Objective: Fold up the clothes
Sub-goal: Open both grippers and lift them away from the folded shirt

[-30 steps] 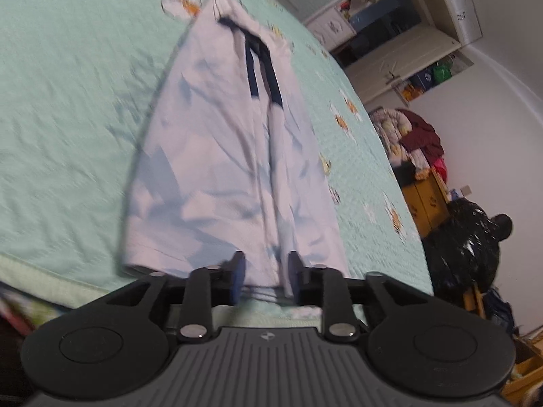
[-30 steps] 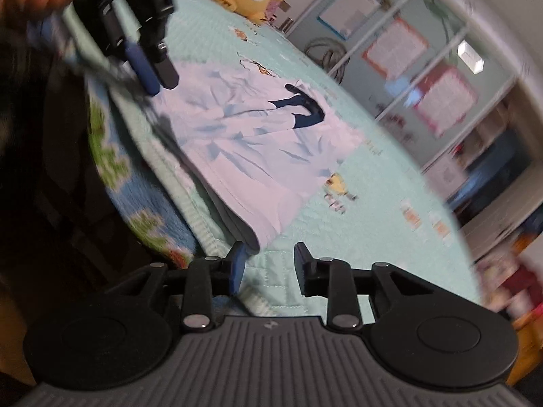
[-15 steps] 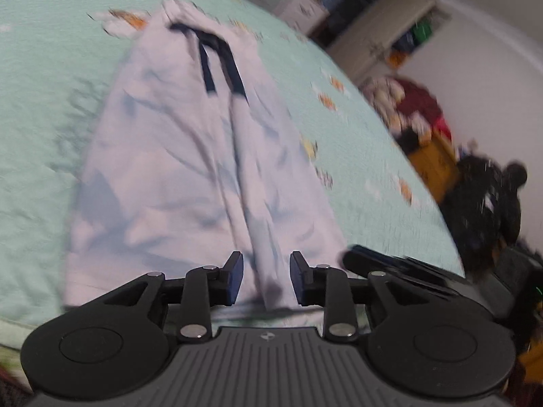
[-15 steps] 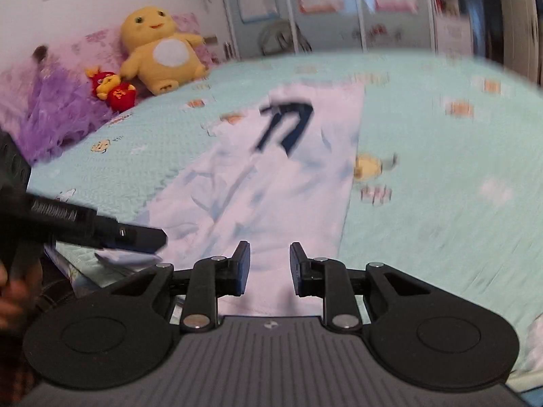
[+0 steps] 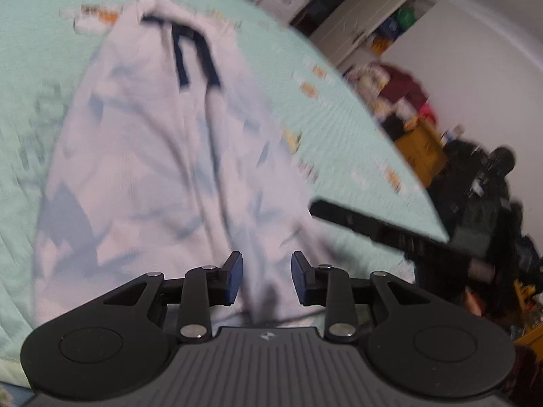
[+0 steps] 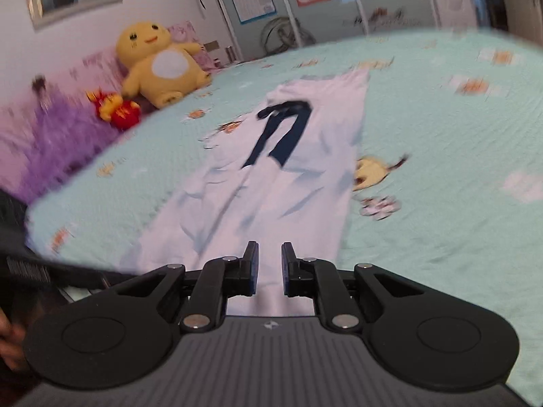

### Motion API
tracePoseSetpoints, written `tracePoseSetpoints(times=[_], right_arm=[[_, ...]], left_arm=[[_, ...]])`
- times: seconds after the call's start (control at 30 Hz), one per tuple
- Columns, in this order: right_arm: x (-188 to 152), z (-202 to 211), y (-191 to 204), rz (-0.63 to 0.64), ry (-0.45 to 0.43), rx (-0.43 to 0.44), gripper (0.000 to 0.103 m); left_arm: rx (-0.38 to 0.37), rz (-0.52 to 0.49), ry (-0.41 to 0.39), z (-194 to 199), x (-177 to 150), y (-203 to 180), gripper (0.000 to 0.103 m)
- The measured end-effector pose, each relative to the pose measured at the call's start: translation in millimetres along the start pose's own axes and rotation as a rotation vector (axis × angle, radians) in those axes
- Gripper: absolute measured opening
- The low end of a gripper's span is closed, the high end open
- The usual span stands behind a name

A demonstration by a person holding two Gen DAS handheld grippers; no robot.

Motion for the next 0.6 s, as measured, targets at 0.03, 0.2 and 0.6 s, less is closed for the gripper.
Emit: tracePoseSetpoints(times=[0.03, 0.2, 0.6], right_arm=[[-5.0, -6.9, -10.5, -0.027, 0.022, -0.022, 0.011], [-11.9, -0.6, -31.3, -0.091, 0.033, -0.083, 0.000], [-23.8, 11.6, 5.2, -0.047, 0.057, -0.072, 0.018]], left_arm=[[-0.004, -0.004, -0.008, -0.3, -2.4, 1.3, 0.033], [-0.037, 0.003, -0.036, 12.3, 6.2, -0.5, 0.033], [0.090, 0.031, -0.075, 25.8, 2.8, -5.2, 0.039]])
Point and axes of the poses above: each gripper's, at about its wrist camera, not at the fingertips, and z roughly against the way its jaws point, y to its left, x to its top, the point moved 3 cm from there along -z, roughly the way its jaws point, and after that the axes turned 4 degrees about -x, right-handed, at the moved point
